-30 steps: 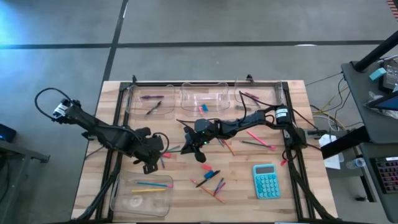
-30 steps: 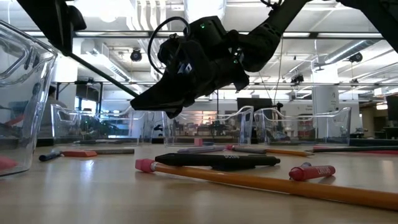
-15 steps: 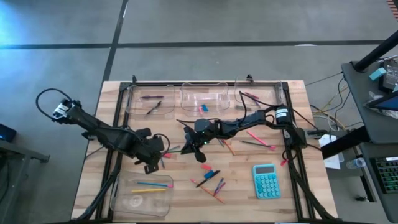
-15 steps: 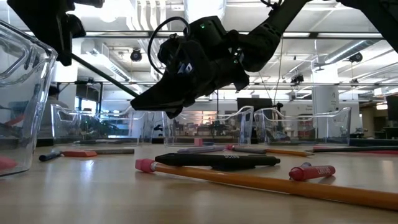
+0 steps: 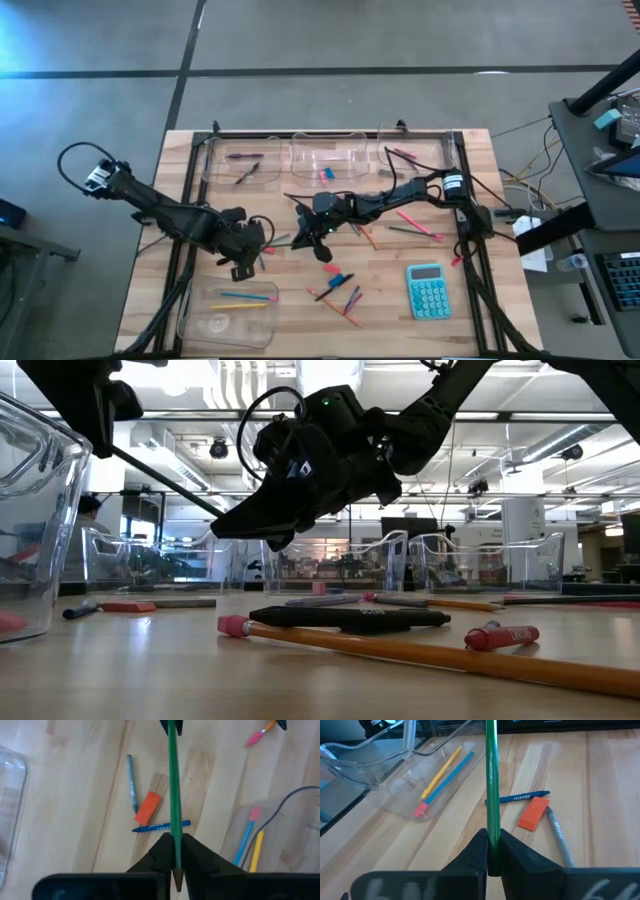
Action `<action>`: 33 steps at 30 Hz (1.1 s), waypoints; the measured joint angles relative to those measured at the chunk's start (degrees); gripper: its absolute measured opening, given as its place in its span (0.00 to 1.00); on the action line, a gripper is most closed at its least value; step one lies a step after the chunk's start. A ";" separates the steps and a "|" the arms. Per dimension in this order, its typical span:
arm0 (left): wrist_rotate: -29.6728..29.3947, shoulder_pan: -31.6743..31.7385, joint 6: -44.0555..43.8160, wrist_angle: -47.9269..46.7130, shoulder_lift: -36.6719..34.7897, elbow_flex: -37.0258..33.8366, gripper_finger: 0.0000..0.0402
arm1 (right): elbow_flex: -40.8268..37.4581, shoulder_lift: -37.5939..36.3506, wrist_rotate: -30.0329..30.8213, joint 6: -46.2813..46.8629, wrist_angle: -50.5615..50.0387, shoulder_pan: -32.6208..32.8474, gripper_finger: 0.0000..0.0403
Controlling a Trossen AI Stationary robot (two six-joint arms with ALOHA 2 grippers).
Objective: Sort crayons/erasers/pens/pencils in bins
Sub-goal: Put the green pencil into the bottom transparent bin
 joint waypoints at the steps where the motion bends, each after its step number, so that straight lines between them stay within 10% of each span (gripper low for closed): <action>1: 0.00 0.00 0.01 0.01 0.00 0.00 0.02 | 0.00 0.00 0.02 0.00 0.08 0.00 0.07; 16: 0.43 0.00 0.09 -0.31 -0.74 2.43 0.02 | 0.00 -6.39 -4.15 -1.60 -11.84 -0.02 0.43; 25: 2.94 -1.73 -4.00 -0.11 -5.15 3.45 0.02 | -4.63 -23.01 -4.41 -9.47 -32.66 0.56 0.50; 33: 5.44 -11.04 -14.80 0.11 -7.10 3.43 0.02 | -21.23 -43.29 -1.47 -8.66 -27.73 0.63 0.50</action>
